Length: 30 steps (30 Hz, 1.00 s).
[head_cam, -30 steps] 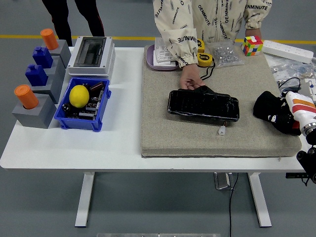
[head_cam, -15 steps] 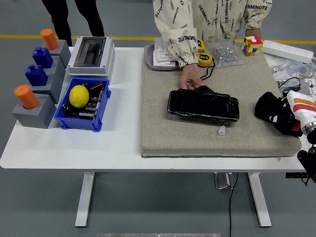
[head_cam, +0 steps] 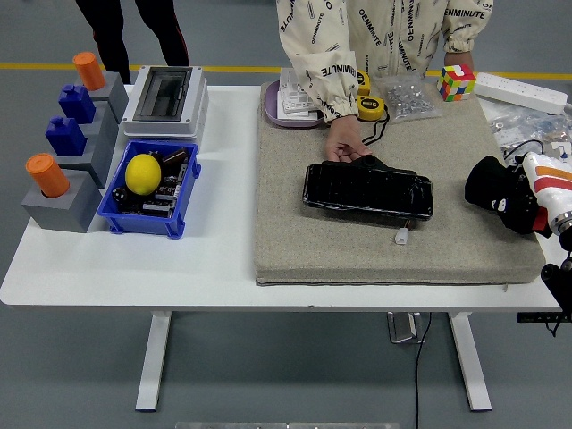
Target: Pick the rag up,wipe the panel,place it on the desk
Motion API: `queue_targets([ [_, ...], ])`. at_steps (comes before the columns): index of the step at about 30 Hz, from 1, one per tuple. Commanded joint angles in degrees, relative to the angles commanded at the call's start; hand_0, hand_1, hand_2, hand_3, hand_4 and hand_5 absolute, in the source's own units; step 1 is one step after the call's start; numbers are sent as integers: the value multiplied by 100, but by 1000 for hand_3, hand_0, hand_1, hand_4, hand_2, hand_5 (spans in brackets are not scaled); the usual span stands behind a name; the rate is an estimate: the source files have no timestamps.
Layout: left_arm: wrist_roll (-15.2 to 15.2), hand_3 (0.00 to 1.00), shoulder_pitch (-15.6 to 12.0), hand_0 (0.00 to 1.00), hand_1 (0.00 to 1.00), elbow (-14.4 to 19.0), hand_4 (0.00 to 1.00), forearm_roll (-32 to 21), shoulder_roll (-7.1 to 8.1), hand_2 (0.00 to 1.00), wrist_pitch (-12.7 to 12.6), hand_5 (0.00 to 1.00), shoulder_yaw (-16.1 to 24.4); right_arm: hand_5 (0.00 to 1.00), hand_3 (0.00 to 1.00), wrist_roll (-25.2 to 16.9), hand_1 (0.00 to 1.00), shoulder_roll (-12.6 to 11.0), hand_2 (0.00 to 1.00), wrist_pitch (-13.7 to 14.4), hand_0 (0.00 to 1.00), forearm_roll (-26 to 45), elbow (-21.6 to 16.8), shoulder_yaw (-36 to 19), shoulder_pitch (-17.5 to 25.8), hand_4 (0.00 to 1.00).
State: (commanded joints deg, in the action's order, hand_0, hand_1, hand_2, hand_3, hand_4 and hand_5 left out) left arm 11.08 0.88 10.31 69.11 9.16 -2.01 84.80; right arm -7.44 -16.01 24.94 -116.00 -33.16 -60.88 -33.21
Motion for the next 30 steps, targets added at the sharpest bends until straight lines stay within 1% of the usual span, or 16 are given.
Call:
queue_targets([
  [5,-1,565,-11,650,695,0,598,24,2,741,-1,474,38,115,382,122,367,-126,397,27,299,41,-334,125,-32,998],
  [9,-1,565,-25,652,696,0,598,47,6,741,-1,474,68,109,382,263,366,-157,395,18,299,28,-565,300,-95,998],
  [22,-8,565,-55,652,696,0,598,75,21,742,5,474,99,78,384,752,368,-36,397,-108,307,-91,-1066,908,-388,996],
  [27,-11,565,-70,652,696,0,598,84,28,742,2,474,112,71,385,916,369,-15,397,-145,308,-93,-1307,1115,-360,991],
  [30,-11,566,-80,652,696,0,598,85,30,741,0,474,116,71,385,975,368,22,396,-152,307,-108,-1410,1135,-287,989],
])
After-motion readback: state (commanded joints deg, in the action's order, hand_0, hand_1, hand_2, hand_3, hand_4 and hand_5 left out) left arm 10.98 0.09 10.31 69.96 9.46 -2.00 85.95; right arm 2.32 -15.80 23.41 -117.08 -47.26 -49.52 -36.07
